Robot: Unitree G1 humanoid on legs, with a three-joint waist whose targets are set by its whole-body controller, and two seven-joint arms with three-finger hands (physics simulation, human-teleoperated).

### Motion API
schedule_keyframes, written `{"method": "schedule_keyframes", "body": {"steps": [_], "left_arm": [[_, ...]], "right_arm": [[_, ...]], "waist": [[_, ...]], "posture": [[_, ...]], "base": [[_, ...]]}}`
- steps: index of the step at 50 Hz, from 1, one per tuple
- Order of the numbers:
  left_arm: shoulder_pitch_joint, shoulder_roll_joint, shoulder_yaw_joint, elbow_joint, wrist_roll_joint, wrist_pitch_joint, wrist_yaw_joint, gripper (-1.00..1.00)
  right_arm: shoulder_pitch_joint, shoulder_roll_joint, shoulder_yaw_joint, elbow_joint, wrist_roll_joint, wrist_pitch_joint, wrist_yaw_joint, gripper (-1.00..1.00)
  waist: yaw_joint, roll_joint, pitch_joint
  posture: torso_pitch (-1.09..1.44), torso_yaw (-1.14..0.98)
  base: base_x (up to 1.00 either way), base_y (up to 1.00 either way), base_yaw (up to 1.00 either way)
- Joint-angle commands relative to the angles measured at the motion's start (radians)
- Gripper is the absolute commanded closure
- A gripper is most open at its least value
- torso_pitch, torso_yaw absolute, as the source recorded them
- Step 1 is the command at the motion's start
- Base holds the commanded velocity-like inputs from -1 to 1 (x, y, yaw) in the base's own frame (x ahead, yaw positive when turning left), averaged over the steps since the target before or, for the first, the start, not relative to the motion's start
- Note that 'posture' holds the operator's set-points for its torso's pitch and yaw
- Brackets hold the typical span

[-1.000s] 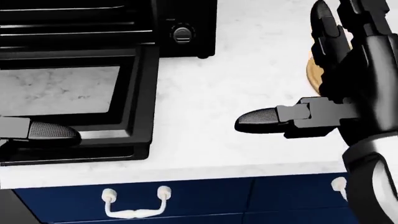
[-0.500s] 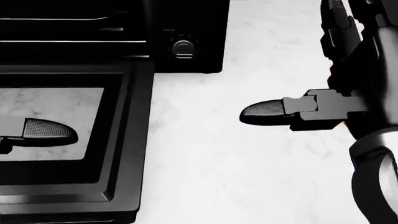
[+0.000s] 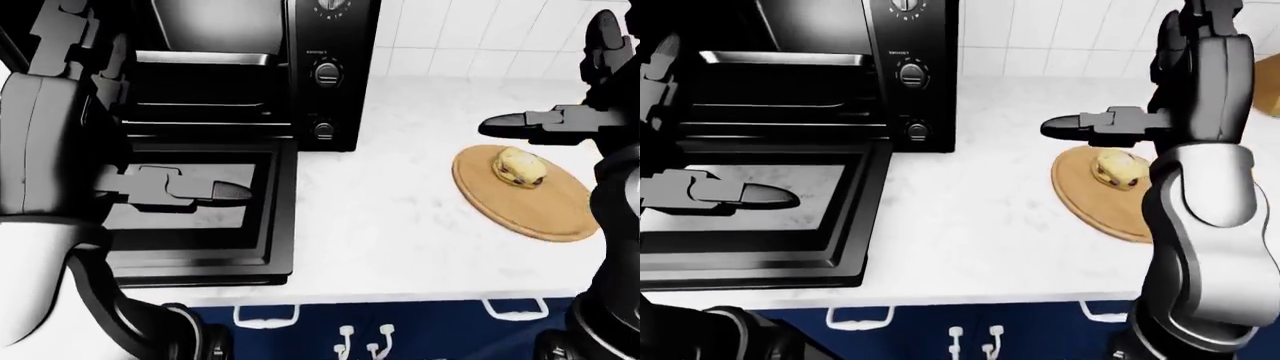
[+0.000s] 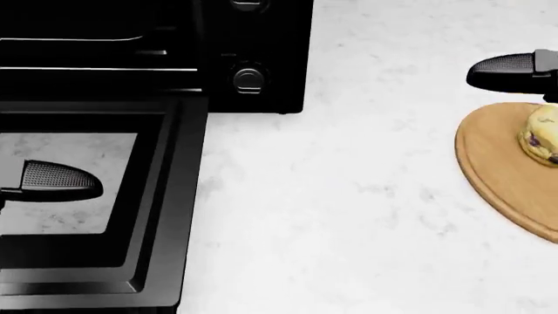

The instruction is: Place the scone on the tray of the toaster oven.

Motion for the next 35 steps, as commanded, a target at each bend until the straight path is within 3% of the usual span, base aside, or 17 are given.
{"method": "schedule_keyframes", "body": {"steps": [1,5,18,25,35], "left_arm": [[-0.04,0.024,-0.003,-0.008,-0.015,0.006,0.01,-1.0],[-0.047,0.047,-0.004,-0.008,-0.027,0.021,0.013,-1.0],[-0.016,0.021,0.013,-0.008,-0.034,-0.022,0.016,-1.0],[-0.013,0.008,0.026,-0.008,-0.022,-0.036,0.001,-1.0],[-0.014,0.003,0.033,-0.008,-0.005,-0.043,-0.018,-1.0]], "right_arm": [[-0.018,-0.035,-0.018,0.038,-0.046,-0.061,0.03,-1.0],[-0.031,-0.078,0.0,0.155,-0.125,-0.144,0.064,-1.0],[-0.171,-0.112,0.05,0.585,-0.3,-0.287,0.11,-1.0],[-0.175,-0.149,0.056,0.648,-0.394,-0.303,0.122,-1.0],[-0.203,-0.143,0.057,0.759,-0.45,-0.341,0.116,-1.0]], "waist": [[0.0,0.0,-0.018],[-0.002,-0.002,-0.016],[-0.005,0.0,-0.026],[0.0,-0.003,-0.028],[0.001,-0.007,-0.031]], "posture": [[0.0,0.0],[0.0,0.0],[0.0,0.0],[0.0,0.0],[0.0,0.0]], "base": [[0.0,0.0,0.0],[0.0,0.0,0.0],[0.0,0.0,0.0],[0.0,0.0,0.0],[0.0,0.0,0.0]]}}
